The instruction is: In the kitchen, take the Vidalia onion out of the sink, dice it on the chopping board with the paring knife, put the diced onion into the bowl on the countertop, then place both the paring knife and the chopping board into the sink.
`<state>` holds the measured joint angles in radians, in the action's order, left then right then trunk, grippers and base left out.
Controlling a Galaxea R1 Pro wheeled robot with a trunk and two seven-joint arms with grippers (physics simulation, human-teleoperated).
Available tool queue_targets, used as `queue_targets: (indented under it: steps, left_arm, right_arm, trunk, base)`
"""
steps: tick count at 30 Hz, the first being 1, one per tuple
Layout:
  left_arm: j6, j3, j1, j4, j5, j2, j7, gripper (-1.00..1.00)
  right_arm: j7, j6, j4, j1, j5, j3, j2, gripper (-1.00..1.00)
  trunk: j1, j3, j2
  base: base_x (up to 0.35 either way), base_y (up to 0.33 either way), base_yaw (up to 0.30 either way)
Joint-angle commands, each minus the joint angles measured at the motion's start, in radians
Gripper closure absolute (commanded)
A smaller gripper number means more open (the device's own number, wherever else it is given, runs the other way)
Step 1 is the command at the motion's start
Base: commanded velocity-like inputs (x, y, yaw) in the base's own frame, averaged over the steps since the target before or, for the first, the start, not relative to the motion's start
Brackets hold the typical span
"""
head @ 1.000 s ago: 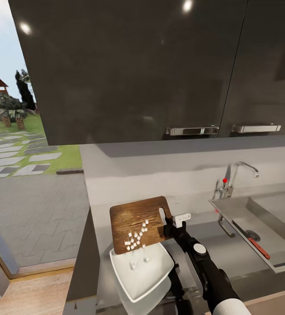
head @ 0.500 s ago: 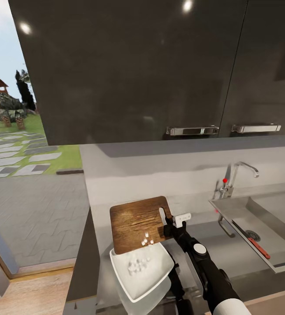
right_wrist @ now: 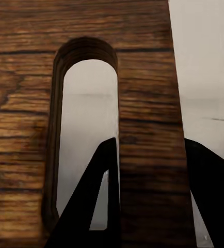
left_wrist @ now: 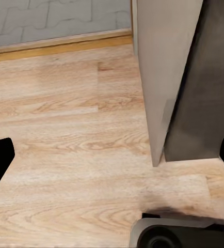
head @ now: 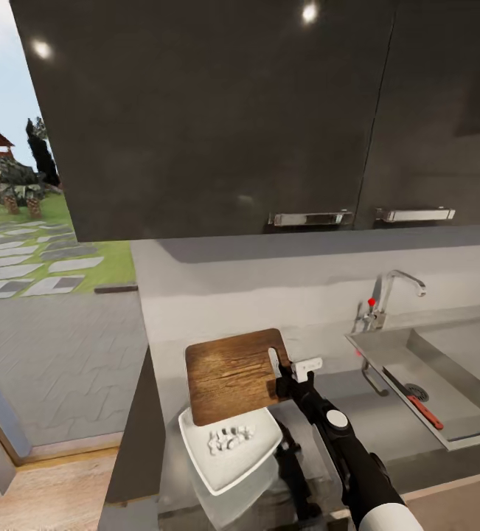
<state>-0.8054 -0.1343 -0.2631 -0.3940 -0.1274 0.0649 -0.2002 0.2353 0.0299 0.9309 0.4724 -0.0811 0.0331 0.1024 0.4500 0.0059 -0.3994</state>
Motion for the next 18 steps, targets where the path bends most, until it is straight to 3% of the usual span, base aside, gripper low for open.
queue_targets:
  steps: [1, 5, 11, 15, 18]
  left_arm:
    - [-0.001, -0.008, -0.001, -0.002, -0.011, -0.003, -0.003, -1.0]
    - [-0.002, -0.008, -0.001, -0.002, -0.011, -0.009, -0.004, -1.0]
    - [-0.001, -0.008, -0.001, -0.002, -0.01, -0.01, -0.004, -1.0]
    - [-0.001, -0.008, -0.001, -0.002, -0.011, -0.011, -0.004, -1.0]
    - [-0.001, -0.008, -0.001, -0.002, -0.01, -0.011, -0.004, -1.0]
  right_arm:
    - [0.003, 0.001, 0.003, 0.0, -0.008, -0.002, 0.001, 1.0]
    - [0.0, -0.038, 0.035, 0.0, -0.008, -0.002, 0.005, 1.0]
    - [-0.001, -0.21, 0.155, 0.0, -0.008, -0.001, 0.013, 1.0]
    - [-0.002, -0.377, 0.244, 0.0, -0.008, 0.0, 0.016, 1.0]
    - [-0.005, -0.403, 0.258, 0.0, -0.008, 0.001, 0.019, 1.0]
  trunk:
    - [0.0, 0.0, -0.001]
    - [0.0, 0.0, -0.001]
    - [0.0, 0.0, -0.001]
    - [0.0, 0.0, -0.001]
    - [0.0, 0.0, -0.001]
  base:
    - [-0.225, -0.223, 0.0]
    - [-0.234, -0.233, 0.0]
    - [-0.195, -0.26, 0.0]
    - [-0.029, -0.314, 0.0]
    - [-0.004, -0.322, 0.0]
